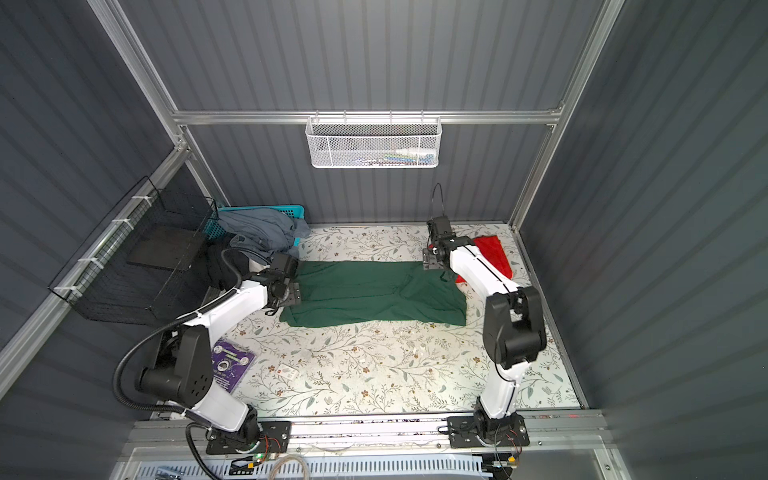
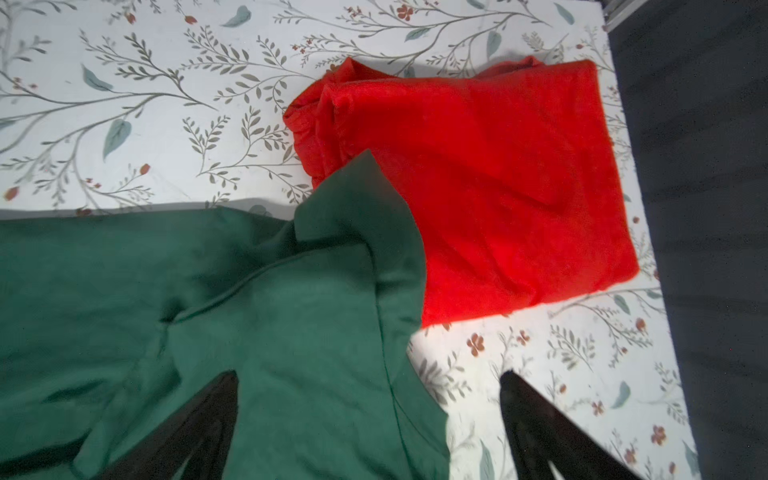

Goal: Fold and stack the t-shirts

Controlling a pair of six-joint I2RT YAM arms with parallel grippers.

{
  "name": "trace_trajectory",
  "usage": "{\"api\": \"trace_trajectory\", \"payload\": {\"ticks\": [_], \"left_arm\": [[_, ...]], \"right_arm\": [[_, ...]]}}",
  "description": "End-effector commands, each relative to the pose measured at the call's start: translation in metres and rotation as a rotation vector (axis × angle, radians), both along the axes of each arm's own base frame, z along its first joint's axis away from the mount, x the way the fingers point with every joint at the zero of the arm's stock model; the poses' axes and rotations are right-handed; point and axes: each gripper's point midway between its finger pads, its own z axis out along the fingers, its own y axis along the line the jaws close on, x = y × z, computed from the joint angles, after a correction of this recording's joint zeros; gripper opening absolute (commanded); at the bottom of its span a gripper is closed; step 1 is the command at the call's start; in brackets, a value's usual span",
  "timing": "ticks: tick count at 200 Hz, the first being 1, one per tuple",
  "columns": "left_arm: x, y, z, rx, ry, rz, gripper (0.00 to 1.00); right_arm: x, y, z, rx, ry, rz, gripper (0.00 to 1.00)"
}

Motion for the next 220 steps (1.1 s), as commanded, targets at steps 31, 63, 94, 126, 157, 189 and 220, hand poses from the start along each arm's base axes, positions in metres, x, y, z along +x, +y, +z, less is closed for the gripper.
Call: {"api": "trace_trajectory", "payload": {"ticks": [31,63,94,126,157,189,220], "left_arm": [[-0.043,-0.016,-0.006,-0.162,0.046,-0.029,0.99],[-0.068,-0.027,-0.027,-0.250,0.092,-0.058,0.85],[-0.081,-0.045,-0.048,-0.357,0.139,-0.081,0.76],[-0.084,-0.052,-0.055,-0.399,0.138,-0.090,0.75],[-0.083,-0.052,-0.060,-0.391,0.150,-0.087,0.70],[-0.081,-0.053,-0.070,-0.382,0.185,-0.083,0.67],[-0.078,-0.054,-0.076,-0.378,0.200,-0.075,0.63]], "right_arm": [[-0.089,-0.012,-0.029,0.177,0.131,-0.075,0.87],[-0.124,-0.022,-0.066,0.209,0.220,-0.120,0.75],[-0.139,-0.033,-0.086,0.200,0.254,-0.159,0.70],[-0.145,-0.041,-0.108,0.213,0.297,-0.203,0.63],[-0.146,-0.045,-0.120,0.258,0.318,-0.247,0.55],[-0.143,-0.042,-0.122,0.285,0.306,-0.247,0.47],[-0.143,-0.040,-0.127,0.292,0.318,-0.247,0.40]]}}
